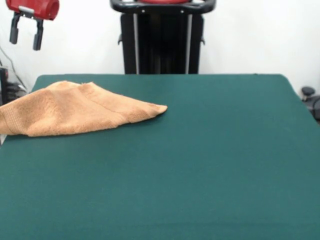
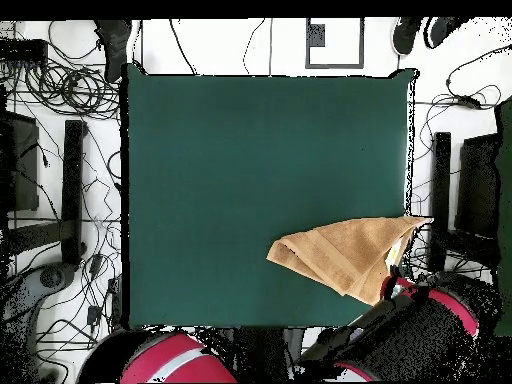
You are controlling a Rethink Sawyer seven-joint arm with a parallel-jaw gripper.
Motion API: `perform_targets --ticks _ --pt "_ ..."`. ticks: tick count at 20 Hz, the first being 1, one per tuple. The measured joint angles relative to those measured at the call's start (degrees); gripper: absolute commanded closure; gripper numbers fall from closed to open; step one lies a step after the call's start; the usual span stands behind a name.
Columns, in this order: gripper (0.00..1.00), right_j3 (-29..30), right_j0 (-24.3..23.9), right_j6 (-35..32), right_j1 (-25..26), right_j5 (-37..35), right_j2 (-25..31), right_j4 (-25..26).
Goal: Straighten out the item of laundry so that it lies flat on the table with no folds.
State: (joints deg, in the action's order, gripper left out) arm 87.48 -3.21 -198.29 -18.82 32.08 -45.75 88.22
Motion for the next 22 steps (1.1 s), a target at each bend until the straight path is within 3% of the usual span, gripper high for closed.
perform_targets --ticks 13,22 --pt "0.00 3.1 -0.5 0.0 -0.6 -3.6 1.7 -6.6" --pt "0.00 5.9 -3.9 0.0 -1.8 -6.0 5.8 -12.5"
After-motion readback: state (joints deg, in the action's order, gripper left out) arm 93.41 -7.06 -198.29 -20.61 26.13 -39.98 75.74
